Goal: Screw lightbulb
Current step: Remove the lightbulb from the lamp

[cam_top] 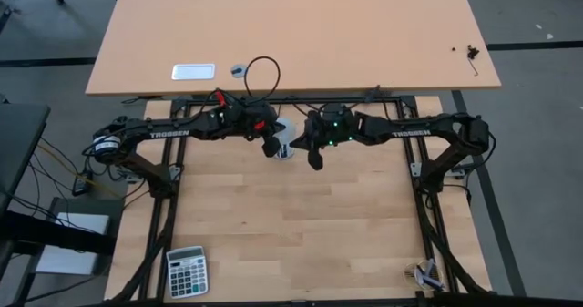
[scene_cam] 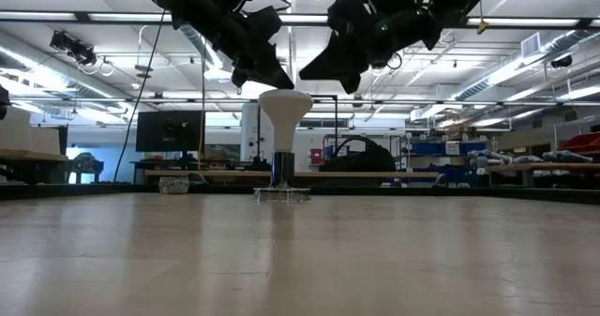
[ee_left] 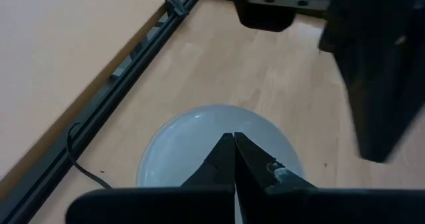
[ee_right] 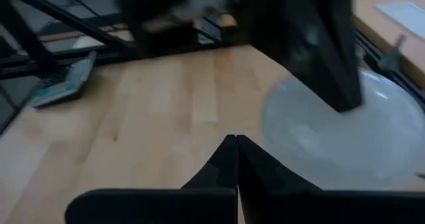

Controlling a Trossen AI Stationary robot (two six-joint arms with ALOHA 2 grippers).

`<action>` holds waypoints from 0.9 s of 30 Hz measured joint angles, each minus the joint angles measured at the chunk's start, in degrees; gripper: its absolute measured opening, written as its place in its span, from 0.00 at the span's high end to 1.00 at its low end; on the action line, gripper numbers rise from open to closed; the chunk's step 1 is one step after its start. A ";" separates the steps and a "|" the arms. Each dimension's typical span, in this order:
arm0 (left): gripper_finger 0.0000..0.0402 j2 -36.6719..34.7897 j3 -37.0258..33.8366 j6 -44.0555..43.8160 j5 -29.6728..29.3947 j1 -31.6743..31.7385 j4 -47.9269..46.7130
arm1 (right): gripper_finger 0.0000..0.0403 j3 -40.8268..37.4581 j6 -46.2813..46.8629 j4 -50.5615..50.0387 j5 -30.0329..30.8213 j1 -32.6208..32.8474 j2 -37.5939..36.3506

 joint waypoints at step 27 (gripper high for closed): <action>1.00 -0.03 0.00 -0.13 -1.06 0.09 -0.31 | 0.98 -0.02 0.63 -0.90 4.11 -3.07 2.97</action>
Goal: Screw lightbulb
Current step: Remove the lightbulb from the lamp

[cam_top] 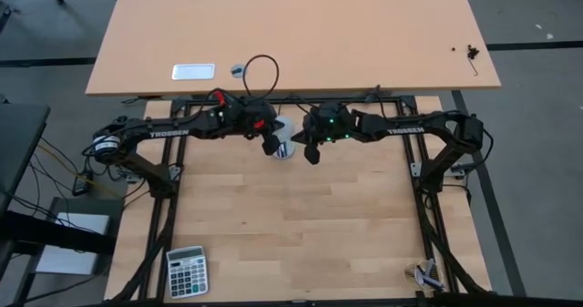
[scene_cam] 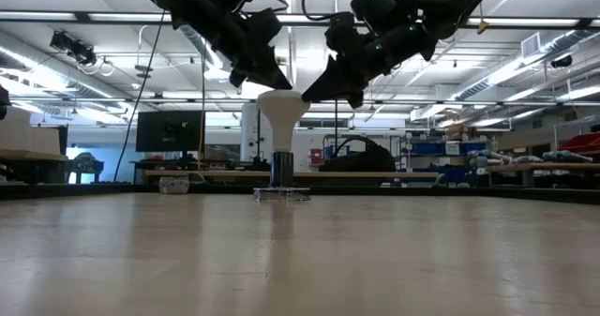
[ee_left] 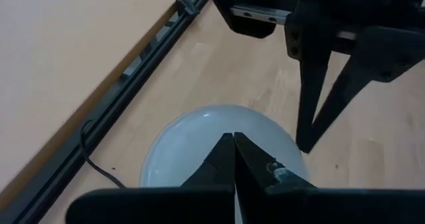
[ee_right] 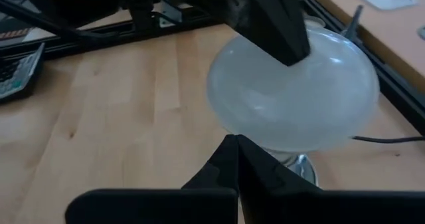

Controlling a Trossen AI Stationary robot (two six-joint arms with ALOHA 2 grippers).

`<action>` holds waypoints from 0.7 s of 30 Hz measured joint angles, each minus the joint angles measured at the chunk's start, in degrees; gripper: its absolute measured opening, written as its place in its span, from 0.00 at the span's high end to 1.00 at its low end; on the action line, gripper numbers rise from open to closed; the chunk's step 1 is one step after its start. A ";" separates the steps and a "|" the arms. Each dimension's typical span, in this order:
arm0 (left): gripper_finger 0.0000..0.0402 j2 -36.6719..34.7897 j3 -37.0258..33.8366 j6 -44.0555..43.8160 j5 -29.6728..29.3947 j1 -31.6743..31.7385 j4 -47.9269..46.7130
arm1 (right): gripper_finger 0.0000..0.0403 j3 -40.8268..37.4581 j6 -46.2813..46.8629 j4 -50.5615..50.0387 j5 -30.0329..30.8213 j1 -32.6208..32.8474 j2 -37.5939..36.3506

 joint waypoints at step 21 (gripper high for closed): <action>1.00 0.02 0.01 -0.55 0.33 -0.18 -1.12 | 0.97 -3.71 -1.91 -0.97 -14.68 -13.27 -1.75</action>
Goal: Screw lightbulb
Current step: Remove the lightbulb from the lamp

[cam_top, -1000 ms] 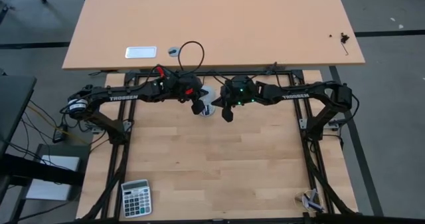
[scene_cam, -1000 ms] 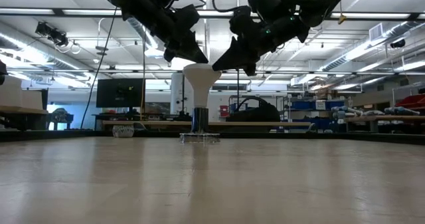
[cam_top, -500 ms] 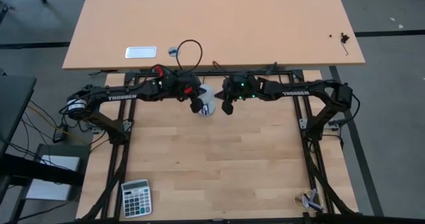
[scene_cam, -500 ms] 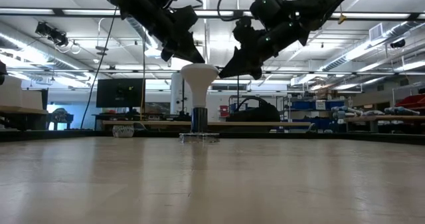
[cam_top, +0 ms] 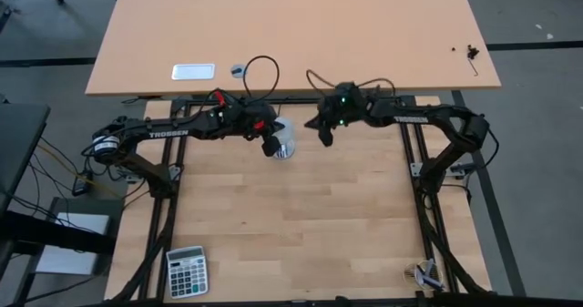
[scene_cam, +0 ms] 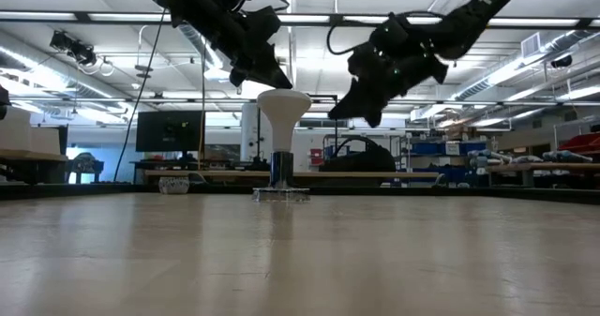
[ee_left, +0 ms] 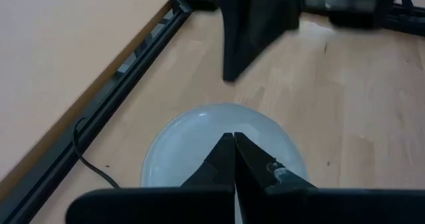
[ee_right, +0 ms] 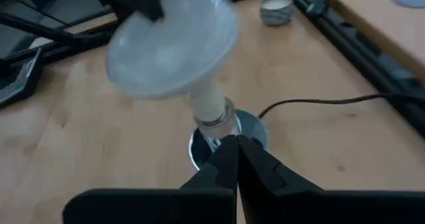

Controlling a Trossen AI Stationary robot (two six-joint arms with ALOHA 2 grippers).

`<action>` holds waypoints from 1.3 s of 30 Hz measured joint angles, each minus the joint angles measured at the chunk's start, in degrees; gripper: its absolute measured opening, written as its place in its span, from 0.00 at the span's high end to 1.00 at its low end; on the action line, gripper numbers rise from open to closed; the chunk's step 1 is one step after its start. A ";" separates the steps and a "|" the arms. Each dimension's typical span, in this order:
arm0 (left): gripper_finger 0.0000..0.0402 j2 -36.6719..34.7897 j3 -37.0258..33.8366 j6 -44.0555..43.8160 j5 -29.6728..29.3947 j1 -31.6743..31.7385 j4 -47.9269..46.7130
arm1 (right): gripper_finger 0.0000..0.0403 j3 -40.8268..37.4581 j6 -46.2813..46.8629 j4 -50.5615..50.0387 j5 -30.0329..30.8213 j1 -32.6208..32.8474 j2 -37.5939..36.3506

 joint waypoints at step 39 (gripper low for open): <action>1.00 0.00 -0.01 0.31 -0.33 0.13 1.59 | 0.40 -5.40 10.26 45.76 17.50 13.04 18.06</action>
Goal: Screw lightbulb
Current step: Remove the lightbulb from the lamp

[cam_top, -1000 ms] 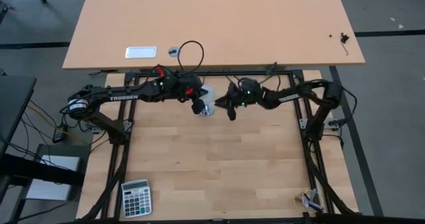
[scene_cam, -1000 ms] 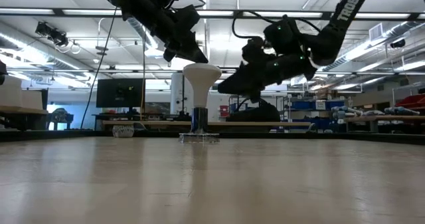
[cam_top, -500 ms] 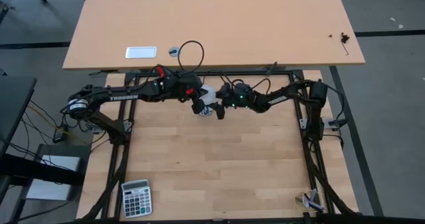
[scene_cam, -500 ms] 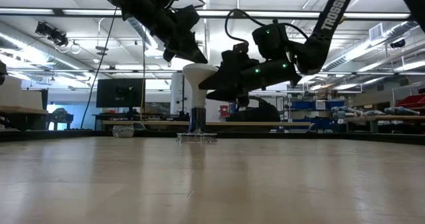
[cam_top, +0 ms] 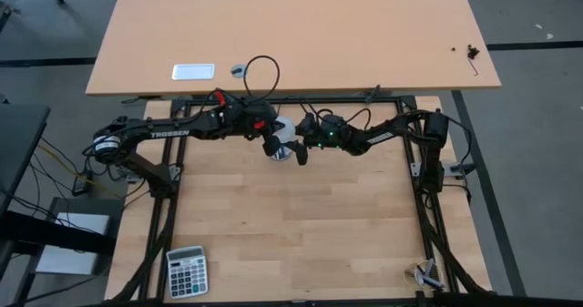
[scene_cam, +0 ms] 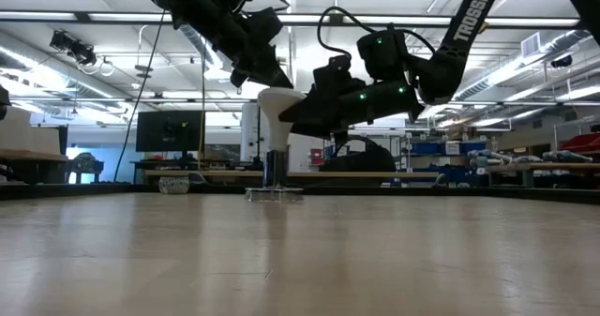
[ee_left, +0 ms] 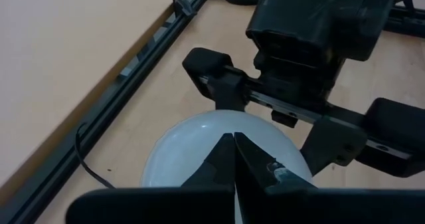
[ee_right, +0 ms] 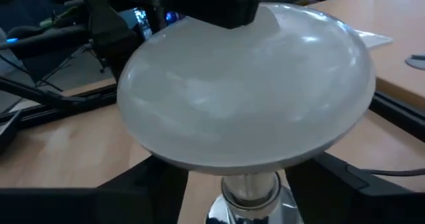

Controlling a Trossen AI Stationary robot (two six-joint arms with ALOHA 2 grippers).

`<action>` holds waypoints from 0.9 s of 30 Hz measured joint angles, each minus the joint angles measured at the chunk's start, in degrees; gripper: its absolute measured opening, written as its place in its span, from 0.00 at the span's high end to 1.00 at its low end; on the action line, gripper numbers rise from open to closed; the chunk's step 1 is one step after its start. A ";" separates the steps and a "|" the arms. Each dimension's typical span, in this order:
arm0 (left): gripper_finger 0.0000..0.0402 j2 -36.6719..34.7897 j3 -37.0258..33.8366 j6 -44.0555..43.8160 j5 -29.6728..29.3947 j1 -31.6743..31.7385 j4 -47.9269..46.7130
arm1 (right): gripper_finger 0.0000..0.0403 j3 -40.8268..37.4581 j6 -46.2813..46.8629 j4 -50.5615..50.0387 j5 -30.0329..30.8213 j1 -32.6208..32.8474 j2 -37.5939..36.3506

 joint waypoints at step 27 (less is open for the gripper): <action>1.00 -0.04 0.20 1.15 3.17 -0.11 9.50 | 0.45 -0.09 -3.52 -22.35 -1.80 -1.73 -16.95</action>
